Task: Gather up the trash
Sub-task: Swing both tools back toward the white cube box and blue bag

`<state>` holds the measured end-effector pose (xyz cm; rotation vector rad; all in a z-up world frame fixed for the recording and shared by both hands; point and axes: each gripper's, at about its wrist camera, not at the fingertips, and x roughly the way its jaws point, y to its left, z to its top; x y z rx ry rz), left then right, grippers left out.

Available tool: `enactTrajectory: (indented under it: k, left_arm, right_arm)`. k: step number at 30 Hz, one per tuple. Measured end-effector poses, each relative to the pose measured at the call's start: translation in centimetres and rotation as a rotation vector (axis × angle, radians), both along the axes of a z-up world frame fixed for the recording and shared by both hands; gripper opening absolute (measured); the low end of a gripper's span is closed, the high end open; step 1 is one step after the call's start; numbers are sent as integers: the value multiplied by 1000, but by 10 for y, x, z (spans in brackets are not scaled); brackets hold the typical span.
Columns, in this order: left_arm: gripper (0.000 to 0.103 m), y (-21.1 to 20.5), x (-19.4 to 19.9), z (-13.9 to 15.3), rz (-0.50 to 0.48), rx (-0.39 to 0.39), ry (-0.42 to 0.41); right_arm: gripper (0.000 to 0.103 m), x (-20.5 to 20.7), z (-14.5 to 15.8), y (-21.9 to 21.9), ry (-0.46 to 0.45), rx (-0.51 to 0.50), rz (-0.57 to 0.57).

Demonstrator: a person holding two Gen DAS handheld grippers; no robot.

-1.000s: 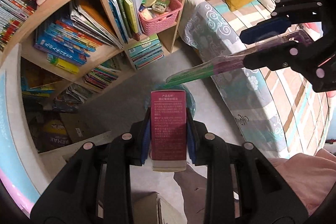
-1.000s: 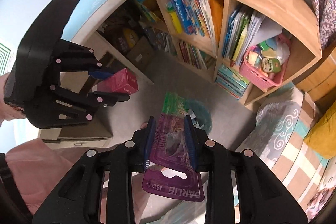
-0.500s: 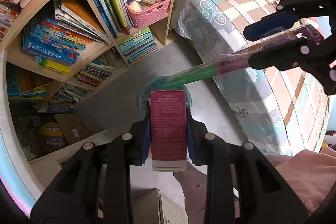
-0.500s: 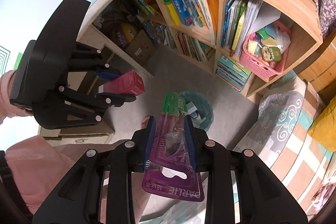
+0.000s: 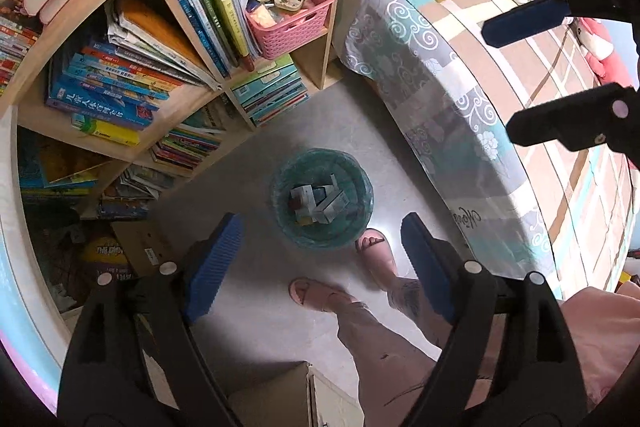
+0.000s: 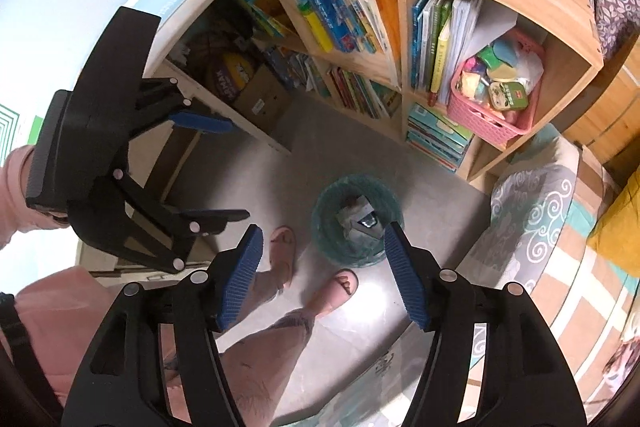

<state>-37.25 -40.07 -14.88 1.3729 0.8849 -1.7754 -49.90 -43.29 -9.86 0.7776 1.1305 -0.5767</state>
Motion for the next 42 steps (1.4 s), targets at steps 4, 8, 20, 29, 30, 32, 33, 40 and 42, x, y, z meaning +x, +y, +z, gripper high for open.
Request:
enactTrajectory:
  k: [4, 8, 20, 29, 30, 32, 33, 40, 42]
  left_arm:
    - [80, 0, 4, 1, 11, -1, -3]
    - [80, 1, 9, 4, 25, -6, -2]
    - [85, 9, 33, 25, 78, -51, -3]
    - [88, 25, 68, 47, 151, -99, -10]
    - [89, 28, 75, 50, 168, -105, -13]
    - [90, 34, 88, 55, 203, -114, -19]
    - [91, 37, 93, 57, 219, -116, -21]
    - [96, 58, 146, 67, 373, -130, -47]
    - [96, 66, 164, 70, 412, -135, -51]
  right_arm:
    - [64, -1, 0, -1, 3, 3, -1]
    - [65, -2, 0, -1, 4, 2, -1]
    - [70, 14, 15, -3, 1, -40, 41]
    - [78, 43, 29, -3, -13, -74, 115]
    - [79, 48, 30, -2, -16, -79, 130]
    - [79, 58, 32, -2, -25, -82, 157]
    - [79, 64, 33, -1, -33, -78, 171]
    - [79, 118, 41, 4, -59, -77, 299]
    - [79, 136, 42, 6, -73, -66, 336]
